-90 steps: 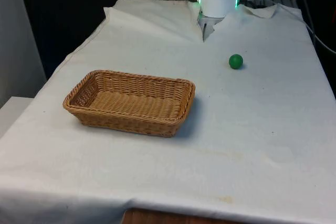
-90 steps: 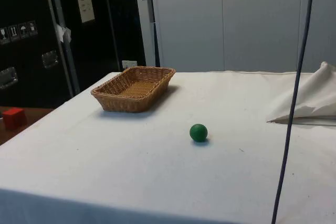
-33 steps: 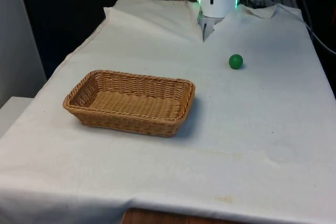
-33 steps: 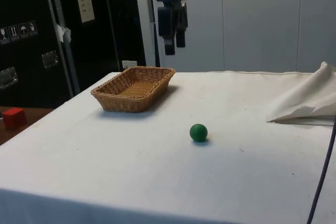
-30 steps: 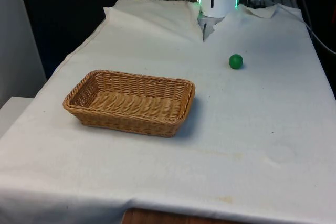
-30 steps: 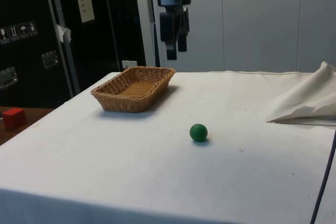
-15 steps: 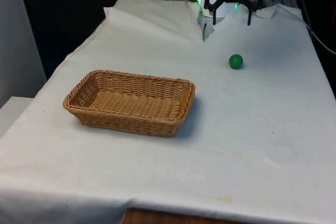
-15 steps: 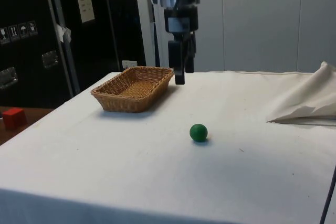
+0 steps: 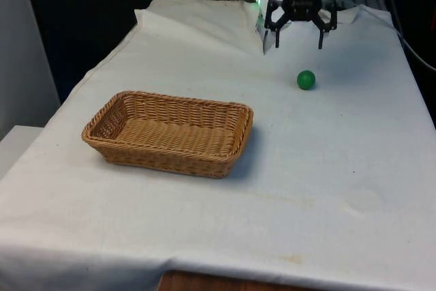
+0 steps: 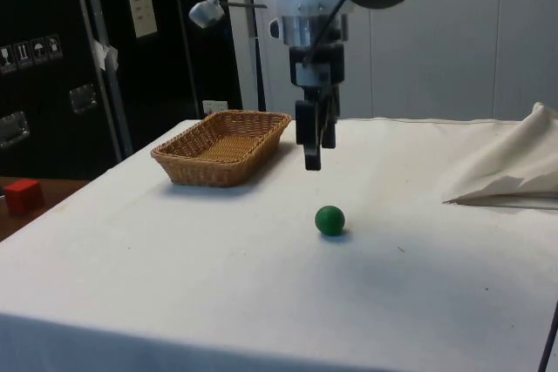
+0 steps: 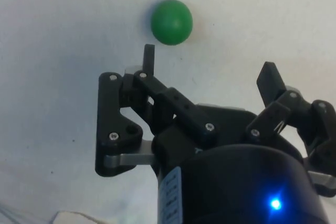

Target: Pick up the ball and place it into the basket.

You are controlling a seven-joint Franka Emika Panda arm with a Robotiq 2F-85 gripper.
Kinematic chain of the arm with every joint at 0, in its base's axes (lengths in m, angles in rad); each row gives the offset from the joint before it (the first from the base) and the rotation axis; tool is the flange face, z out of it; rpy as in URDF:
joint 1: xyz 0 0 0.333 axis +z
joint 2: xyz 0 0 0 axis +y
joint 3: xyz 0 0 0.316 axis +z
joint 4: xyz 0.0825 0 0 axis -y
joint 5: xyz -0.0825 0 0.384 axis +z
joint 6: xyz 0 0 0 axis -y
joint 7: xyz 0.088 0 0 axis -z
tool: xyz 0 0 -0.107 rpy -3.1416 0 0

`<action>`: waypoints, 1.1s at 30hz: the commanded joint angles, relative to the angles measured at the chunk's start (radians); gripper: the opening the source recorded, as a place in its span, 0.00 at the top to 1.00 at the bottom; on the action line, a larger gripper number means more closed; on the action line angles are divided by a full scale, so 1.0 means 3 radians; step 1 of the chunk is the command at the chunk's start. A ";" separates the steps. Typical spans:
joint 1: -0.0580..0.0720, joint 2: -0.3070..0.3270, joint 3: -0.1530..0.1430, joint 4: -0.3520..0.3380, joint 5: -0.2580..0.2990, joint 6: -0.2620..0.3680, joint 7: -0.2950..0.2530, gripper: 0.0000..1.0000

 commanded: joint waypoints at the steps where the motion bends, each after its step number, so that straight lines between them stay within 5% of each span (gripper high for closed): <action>1: 0.0017 -0.0003 0.0003 -0.0037 0.0103 0.0067 -0.0060 0.00; 2: 0.0000 0.0017 0.0003 -0.0013 0.0020 0.0033 -0.0010 0.00; 10: 0.0013 0.0163 0.0067 -0.0130 0.0333 0.0337 -0.0190 0.00; 11: 0.0000 0.0177 0.0047 -0.0103 0.0220 0.0287 -0.0120 0.00; 17: 0.0000 0.0330 0.0143 -0.0147 0.0470 0.0513 -0.0243 0.00; 19: 0.0000 0.0397 0.0113 -0.0117 0.0350 0.0513 -0.0157 0.00; 20: -0.0003 0.0373 0.0167 -0.0147 0.0497 0.0557 -0.0247 0.00; 26: -0.0027 0.0510 0.0243 -0.0143 0.0587 0.0670 -0.0257 0.00; 28: -0.0033 0.0537 0.0263 -0.0147 0.0607 0.0697 -0.0260 0.00; 29: 0.0000 0.0610 0.0187 -0.0117 0.0457 0.0693 -0.0160 0.00; 30: -0.0037 0.0560 0.0273 -0.0147 0.0613 0.0713 -0.0263 0.00; 33: -0.0047 0.0590 0.0290 -0.0143 0.0633 0.0720 -0.0267 0.00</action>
